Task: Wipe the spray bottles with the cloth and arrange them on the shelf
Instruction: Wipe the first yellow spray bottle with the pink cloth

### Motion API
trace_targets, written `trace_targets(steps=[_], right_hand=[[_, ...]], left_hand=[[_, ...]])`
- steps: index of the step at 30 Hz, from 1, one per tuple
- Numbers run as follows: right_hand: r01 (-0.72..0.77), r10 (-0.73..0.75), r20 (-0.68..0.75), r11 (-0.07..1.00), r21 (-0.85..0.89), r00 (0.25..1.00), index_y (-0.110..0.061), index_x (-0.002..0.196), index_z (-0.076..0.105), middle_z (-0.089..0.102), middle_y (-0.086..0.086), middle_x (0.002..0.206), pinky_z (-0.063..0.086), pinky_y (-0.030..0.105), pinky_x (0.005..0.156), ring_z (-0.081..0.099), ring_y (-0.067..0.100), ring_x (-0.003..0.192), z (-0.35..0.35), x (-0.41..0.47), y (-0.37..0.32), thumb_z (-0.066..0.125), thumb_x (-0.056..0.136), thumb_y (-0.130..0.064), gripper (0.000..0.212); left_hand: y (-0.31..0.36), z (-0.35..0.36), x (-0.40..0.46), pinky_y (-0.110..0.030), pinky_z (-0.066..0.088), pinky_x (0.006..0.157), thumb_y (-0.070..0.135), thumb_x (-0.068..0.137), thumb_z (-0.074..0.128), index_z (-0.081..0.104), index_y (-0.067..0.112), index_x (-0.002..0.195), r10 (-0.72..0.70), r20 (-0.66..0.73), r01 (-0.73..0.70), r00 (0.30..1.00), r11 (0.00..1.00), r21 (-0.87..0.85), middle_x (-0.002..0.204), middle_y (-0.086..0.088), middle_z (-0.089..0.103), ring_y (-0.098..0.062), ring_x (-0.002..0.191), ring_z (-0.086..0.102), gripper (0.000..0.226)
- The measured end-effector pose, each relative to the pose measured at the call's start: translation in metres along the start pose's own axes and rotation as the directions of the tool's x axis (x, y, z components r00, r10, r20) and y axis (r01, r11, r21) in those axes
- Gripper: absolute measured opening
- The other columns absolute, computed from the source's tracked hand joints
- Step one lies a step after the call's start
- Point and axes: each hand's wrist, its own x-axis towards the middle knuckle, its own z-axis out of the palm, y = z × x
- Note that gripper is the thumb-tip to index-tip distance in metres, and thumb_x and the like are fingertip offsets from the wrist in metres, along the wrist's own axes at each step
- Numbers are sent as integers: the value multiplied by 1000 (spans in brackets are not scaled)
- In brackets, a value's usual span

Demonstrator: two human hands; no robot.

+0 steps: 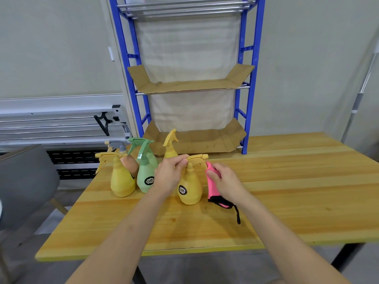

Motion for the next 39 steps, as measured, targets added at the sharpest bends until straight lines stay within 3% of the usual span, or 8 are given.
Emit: trace_targets(steps=[7, 11, 16, 20, 28, 33, 37, 39], right_hand=[[-64, 65, -15, 994, 84, 998, -25, 91, 66, 66, -2, 91, 56, 47, 74, 64, 22, 84, 2, -12, -11, 60, 103, -40, 20], [-59, 59, 3, 976, 208, 998, -29, 92, 72, 70, -3, 86, 52, 40, 67, 67, 24, 81, 4, -24, -13, 61, 104, -36, 17], [-16, 15, 5, 971, 238, 1000, -29, 114, 76, 66, -8, 100, 46, 29, 70, 61, 14, 88, 7, -37, -17, 58, 106, -31, 20], [26, -38, 37, 957, 289, 999, -36, 127, 73, 62, -14, 112, 44, 22, 81, 57, 1, 103, 10, -44, -28, 55, 108, -26, 28], [81, -9, -259, 960, 268, 966, -39, 119, 72, 64, -24, 114, 53, 26, 87, 58, -5, 102, 19, -40, -26, 67, 101, -27, 23], [201, -89, -422, 953, 229, 902, -33, 121, 76, 64, -19, 105, 50, 21, 85, 62, 2, 99, 23, -31, -30, 68, 100, -21, 26], [324, -214, -467, 931, 169, 858, -26, 122, 78, 65, -14, 106, 49, 17, 86, 63, 2, 101, 17, -12, -41, 71, 99, -19, 26], [391, -330, -390, 917, 85, 860, -26, 127, 76, 64, -11, 113, 51, 23, 88, 62, 5, 105, 18, -3, -43, 70, 99, -19, 29]], left_hand=[[11, -9, -1, -53, 45, 98, 42, 100, 60, 70, 52, 117, 4, -45, -1, 999, 996, 85, 107, 11, 54, -20, 113, 50, 22], [19, -18, -12, -54, 49, 94, 39, 97, 66, 68, 47, 122, 78, -68, -73, 995, 994, 78, 100, 21, 62, -16, 101, 56, 26], [21, -23, -29, -53, 45, 103, 57, 96, 55, 66, 53, 117, 154, -36, -152, 987, 988, 40, 116, 24, 69, -16, 116, 57, 23], [23, -23, -39, -54, 43, 106, 79, 82, 44, 68, 51, 119, 134, -40, -135, 990, 991, -13, 122, 22, 67, -15, 123, 53, 51], [15, -26, -37, -53, 45, 106, 72, 90, 43, 62, 53, 127, 124, -6, -124, 992, 992, 18, 118, 23, 69, -12, 123, 57, 45], [15, -32, -33, -48, 50, 101, 34, 105, 53, 68, 33, 131, 128, 32, -126, 991, 991, -45, 112, 10, 73, -14, 111, 64, 30], [16, -27, -32, -51, 49, 100, 67, 94, 46, 69, 42, 123, 111, 21, -110, 994, 993, -32, 114, 15, 71, -17, 116, 61, 44], [14, -23, -31, -50, 53, 88, 66, 93, 43, 74, 33, 110, 123, -7, -123, 992, 991, -60, 92, 15, 72, -15, 94, 64, 49]])
